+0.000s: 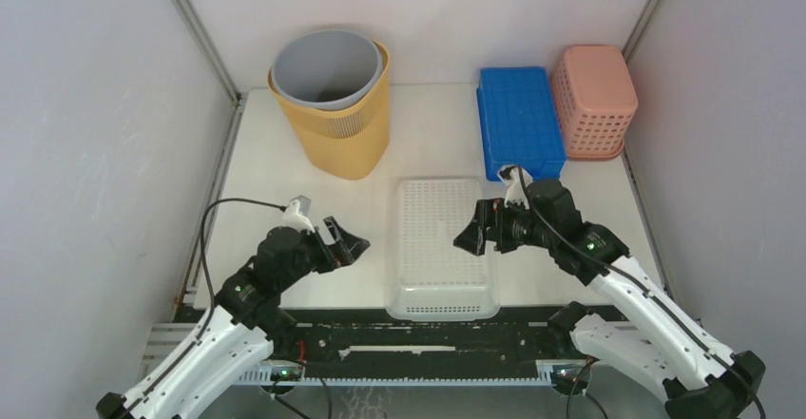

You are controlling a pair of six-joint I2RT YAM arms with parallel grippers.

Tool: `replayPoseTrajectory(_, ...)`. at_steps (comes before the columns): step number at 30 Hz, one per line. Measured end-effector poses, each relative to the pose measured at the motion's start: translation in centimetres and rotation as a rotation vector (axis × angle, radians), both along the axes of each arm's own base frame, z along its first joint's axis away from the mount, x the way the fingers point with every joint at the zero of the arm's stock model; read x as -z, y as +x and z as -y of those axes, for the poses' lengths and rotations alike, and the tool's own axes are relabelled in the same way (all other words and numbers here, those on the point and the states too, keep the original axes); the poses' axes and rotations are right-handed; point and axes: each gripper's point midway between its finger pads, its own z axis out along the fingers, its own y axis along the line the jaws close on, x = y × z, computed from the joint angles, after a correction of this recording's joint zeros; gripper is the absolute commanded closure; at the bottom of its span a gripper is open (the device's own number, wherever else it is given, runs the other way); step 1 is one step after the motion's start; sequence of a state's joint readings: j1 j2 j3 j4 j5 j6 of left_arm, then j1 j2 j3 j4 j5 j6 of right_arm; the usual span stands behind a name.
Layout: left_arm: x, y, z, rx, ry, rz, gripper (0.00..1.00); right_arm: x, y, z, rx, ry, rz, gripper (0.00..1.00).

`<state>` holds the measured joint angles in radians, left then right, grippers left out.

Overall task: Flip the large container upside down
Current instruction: Move the container to the center of the board.

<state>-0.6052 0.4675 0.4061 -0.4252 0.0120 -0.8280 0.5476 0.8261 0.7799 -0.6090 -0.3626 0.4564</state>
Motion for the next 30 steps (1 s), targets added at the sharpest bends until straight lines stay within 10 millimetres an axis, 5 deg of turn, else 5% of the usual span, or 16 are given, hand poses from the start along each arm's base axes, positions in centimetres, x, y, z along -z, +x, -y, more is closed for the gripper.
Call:
replayPoseTrajectory(13, -0.3, -0.9, -0.6, 0.006, -0.005, 0.009, 0.0, 1.0, -2.0, 1.9, 0.075, -0.088, 0.021, 0.0)
replayPoseTrajectory(22, 0.7, -0.4, -0.5, 0.0, 0.054, -0.045, 0.0, -0.4, 4.2, -2.5, 0.107, -0.031, -0.021, 0.0)
replayPoseTrajectory(30, 0.6, 0.3, 0.4, -0.015, 0.044, -0.13, 0.0, -1.7, 5.2, -3.9, 0.113, 0.034, -0.083, 0.0)
